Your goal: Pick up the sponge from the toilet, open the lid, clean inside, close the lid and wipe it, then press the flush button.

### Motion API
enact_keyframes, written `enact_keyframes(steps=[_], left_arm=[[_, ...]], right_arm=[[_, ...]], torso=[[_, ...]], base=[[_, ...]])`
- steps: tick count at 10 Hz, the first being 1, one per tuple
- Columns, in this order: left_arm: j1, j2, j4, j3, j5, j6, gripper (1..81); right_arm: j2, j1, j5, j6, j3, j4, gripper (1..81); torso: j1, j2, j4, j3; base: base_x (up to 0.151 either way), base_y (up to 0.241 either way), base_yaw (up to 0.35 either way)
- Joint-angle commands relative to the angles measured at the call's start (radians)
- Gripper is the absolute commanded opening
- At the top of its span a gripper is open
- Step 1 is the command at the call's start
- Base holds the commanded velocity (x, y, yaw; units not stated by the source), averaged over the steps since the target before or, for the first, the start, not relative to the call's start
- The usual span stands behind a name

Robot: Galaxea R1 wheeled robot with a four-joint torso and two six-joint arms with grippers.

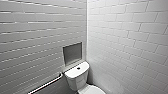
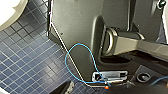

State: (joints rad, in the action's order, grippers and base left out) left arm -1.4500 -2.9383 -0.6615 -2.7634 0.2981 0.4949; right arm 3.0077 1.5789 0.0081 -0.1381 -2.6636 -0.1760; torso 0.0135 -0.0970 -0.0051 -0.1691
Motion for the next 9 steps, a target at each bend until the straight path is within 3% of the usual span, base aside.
enact_keyframes(steps=[1, 2, 9], left_arm=[[0.049, -0.027, 0.485, 0.018, -0.066, -0.345, 81.1], [0.050, -0.045, 0.581, 0.013, -0.068, -0.405, 81.1], [0.049, -0.072, 0.597, 0.007, -0.071, -0.391, 81.1]], right_arm=[[0.000, -0.045, -0.063, -0.006, -0.010, -0.016, 1.0], [0.004, -0.053, -0.074, -0.005, -0.021, -0.016, 1.0], [0.014, -0.041, -0.071, -0.002, -0.019, -0.017, 1.0]], torso=[[0.000, 0.000, 0.000, 0.000], [0.000, 0.000, 0.000, 0.000], [0.000, 0.000, 0.000, 0.000]], base=[[0.000, 0.000, 0.000], [0.000, 0.000, 0.000], [0.000, 0.000, 0.000]])
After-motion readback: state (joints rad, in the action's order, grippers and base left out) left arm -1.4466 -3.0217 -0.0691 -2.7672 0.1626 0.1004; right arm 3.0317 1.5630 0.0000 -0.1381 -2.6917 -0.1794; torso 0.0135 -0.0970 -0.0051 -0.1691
